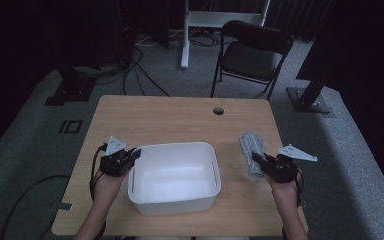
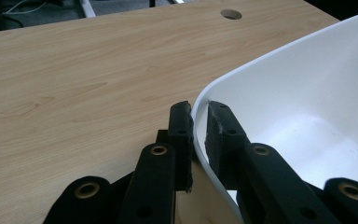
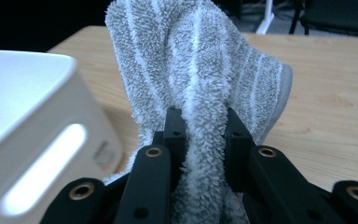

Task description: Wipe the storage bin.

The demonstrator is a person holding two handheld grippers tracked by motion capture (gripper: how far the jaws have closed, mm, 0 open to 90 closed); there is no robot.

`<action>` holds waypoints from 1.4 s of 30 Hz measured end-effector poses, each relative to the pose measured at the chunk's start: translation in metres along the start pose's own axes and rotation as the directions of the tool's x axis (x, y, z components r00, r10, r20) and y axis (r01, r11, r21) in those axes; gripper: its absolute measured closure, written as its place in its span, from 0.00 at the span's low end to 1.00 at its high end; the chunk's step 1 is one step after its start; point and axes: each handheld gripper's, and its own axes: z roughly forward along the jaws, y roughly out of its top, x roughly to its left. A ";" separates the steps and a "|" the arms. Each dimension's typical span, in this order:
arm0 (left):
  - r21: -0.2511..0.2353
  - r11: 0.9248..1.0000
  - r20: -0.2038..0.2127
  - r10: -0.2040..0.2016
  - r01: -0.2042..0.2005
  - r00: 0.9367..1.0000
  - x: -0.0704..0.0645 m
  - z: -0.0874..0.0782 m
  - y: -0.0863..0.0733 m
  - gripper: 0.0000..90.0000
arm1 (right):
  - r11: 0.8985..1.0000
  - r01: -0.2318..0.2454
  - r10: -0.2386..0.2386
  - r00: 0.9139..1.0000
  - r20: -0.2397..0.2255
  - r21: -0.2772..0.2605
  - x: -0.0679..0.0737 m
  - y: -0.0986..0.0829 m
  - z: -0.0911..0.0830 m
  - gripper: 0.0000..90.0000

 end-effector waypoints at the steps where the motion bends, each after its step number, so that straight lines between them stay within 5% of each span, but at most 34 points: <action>1: 0.001 1.000 -0.001 0.000 0.000 1.000 0.000 0.000 0.000 0.89 | 1.000 -0.006 0.006 1.000 -0.019 -0.010 0.003 0.001 -0.004 0.85; 7: -0.001 1.000 -0.002 0.001 -0.001 1.000 0.002 0.001 0.001 0.89 | 0.997 0.064 -0.067 0.994 -0.086 -0.032 0.036 0.003 -0.017 0.85; 13: -0.003 1.000 -0.005 -0.001 0.001 1.000 0.003 0.003 0.002 0.89 | 0.997 0.078 -0.081 0.980 -0.179 -0.024 0.057 -0.010 -0.022 0.85; 23: -0.007 1.000 -0.008 -0.005 0.004 1.000 0.002 0.003 0.001 0.89 | 0.997 0.075 -0.072 0.959 -0.272 -0.002 0.079 -0.022 -0.014 0.85; 34: -0.002 1.000 -0.011 -0.002 0.002 1.000 0.002 0.003 0.002 0.89 | 0.990 0.138 -0.129 0.966 -0.223 0.025 0.093 -0.035 -0.007 0.85; 42: -0.009 1.000 -0.030 -0.011 0.011 0.999 -0.001 0.007 0.004 0.89 | 0.994 0.107 -0.098 0.970 -0.220 0.027 0.088 -0.033 0.000 0.85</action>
